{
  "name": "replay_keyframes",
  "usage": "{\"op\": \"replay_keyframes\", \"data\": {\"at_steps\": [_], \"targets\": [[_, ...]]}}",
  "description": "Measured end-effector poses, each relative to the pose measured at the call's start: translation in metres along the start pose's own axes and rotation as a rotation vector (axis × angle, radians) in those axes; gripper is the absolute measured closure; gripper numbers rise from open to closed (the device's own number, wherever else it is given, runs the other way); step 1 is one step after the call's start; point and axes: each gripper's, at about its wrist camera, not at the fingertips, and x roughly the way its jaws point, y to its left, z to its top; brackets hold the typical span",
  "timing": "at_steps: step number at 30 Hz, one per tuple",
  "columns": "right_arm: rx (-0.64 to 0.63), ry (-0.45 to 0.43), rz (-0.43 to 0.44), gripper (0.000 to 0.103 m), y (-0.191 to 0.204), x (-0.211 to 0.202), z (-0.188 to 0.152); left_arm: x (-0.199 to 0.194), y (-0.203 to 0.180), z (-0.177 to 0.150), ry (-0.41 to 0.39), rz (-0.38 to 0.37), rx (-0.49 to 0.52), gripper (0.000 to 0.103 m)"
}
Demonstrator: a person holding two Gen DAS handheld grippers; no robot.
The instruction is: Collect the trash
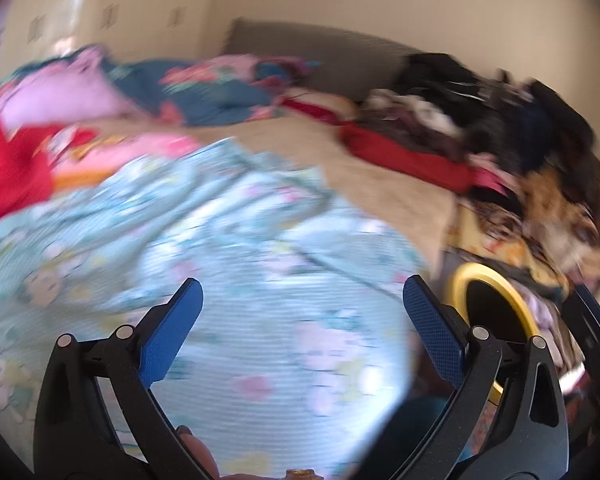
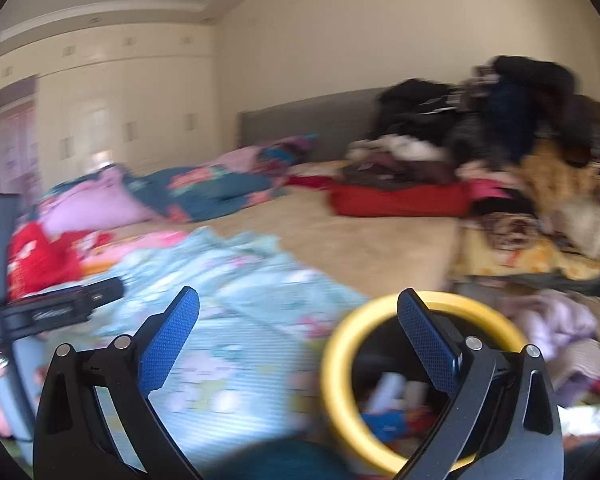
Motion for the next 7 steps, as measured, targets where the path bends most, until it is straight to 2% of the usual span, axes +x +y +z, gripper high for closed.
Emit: {"op": "replay_keyframes", "data": {"at_steps": [3, 5, 7], "targets": [[-0.064, 0.121, 0.197, 0.006, 0.072, 0.048, 0.004, 0.006, 0.079, 0.008, 0.015, 0.175, -0.107, 0.011], [-0.131, 0.235, 0.343, 0.006, 0.140, 0.087, -0.003, 0.008, 0.146, 0.007, 0.012, 0.336, -0.177, 0.011], [-0.206, 0.369, 0.465, 0.006, 0.203, 0.125, -0.020, 0.011, 0.201, 0.002, 0.027, 0.452, -0.238, 0.011]]}}
